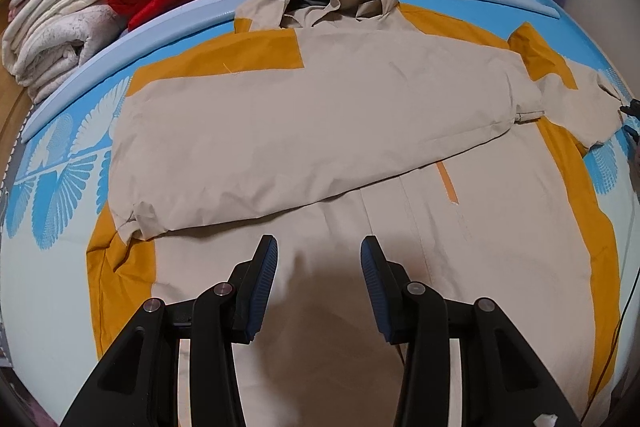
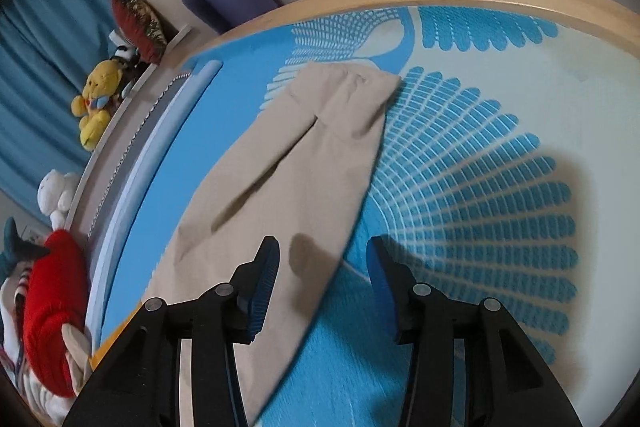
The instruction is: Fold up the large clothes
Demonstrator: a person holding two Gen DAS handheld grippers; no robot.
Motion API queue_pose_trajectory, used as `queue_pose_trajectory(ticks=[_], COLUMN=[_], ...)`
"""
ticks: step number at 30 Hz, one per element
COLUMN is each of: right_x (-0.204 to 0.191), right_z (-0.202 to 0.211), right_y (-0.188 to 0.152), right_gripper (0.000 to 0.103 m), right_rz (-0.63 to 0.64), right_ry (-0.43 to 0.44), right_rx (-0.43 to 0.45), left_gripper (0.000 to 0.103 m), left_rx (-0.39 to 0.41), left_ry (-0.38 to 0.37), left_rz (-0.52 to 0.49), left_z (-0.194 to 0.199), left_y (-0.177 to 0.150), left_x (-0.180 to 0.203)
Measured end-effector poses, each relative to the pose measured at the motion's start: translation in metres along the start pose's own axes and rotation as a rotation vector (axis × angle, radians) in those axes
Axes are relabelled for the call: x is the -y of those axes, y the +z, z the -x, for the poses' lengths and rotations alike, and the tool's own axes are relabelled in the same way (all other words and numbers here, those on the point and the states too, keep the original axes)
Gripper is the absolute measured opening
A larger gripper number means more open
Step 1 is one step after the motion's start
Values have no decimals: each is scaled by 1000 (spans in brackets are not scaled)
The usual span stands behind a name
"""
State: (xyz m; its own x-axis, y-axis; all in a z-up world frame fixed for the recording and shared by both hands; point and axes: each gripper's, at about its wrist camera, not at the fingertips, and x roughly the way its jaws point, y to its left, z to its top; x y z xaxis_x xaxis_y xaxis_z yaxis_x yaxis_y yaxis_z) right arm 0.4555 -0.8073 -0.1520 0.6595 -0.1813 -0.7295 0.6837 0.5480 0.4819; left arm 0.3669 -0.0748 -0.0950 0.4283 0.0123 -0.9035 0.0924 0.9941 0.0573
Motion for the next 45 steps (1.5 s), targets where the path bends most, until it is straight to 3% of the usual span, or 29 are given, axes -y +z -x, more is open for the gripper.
queue_pose_trajectory(ticks=[2, 4, 6, 10, 15, 19, 25, 29, 32, 33, 36, 38, 40, 41, 42, 44, 45], right_x=[-7, -12, -19, -62, -163, -253, -379, -433, -451, -452, -433, -420, -406, -400, -391, -384, -378], right_z=[-5, -8, -4, 25, 81, 125, 190, 210, 200, 196, 187, 194, 209, 213, 217, 218, 212], right_y=[4, 7, 9, 8, -27, -94, -254, -387, -488, -521, -576, -582, -570, -556, -540, -518, -505], right_gripper=[45, 11, 3, 2, 2, 2, 2, 2, 2, 4, 6, 8, 12, 21, 39, 61, 61], right_rz=[-1, -10, -23, 64, 344, 562, 839, 974, 1102, 1155, 1224, 1221, 1207, 1185, 1140, 1056, 996], right_ry=[-22, -55, -75, -118, -109, -3, 266, 436, 549, 552, 510, 499, 501, 501, 497, 477, 460], right_rx=[8, -1, 17, 116, 226, 254, 201, 32, -237, -319, -486, -505, -469, -450, -422, -378, -365], left_gripper=[40, 40, 40, 40, 40, 40, 40, 40, 39, 39, 40, 40, 40, 40, 40, 40, 40], left_rx=[2, 2, 0, 3, 3, -12, -33, -40, -52, -57, -58, -58, -61, -63, -65, -66, -66], left_ry=[1, -2, -9, -21, -57, -76, -91, -109, -127, -140, -152, -162, -182, -190, -195, -202, -205], left_rz=[2, 7, 12, 30, 95, 149, 268, 356, 405, 419, 442, 459, 474, 478, 480, 481, 481], left_z=[0, 0, 0, 5, 15, 21, 30, 36, 40, 42, 46, 47, 47, 47, 47, 47, 47], left_y=[0, 0, 1, 1, 3, 2, -4, -8, -12, -12, -14, -14, -14, -14, -14, -13, -13], left_x=[-1, -1, -3, -10, -27, -45, -90, -125, -146, -153, -166, -172, -175, -175, -176, -175, -175])
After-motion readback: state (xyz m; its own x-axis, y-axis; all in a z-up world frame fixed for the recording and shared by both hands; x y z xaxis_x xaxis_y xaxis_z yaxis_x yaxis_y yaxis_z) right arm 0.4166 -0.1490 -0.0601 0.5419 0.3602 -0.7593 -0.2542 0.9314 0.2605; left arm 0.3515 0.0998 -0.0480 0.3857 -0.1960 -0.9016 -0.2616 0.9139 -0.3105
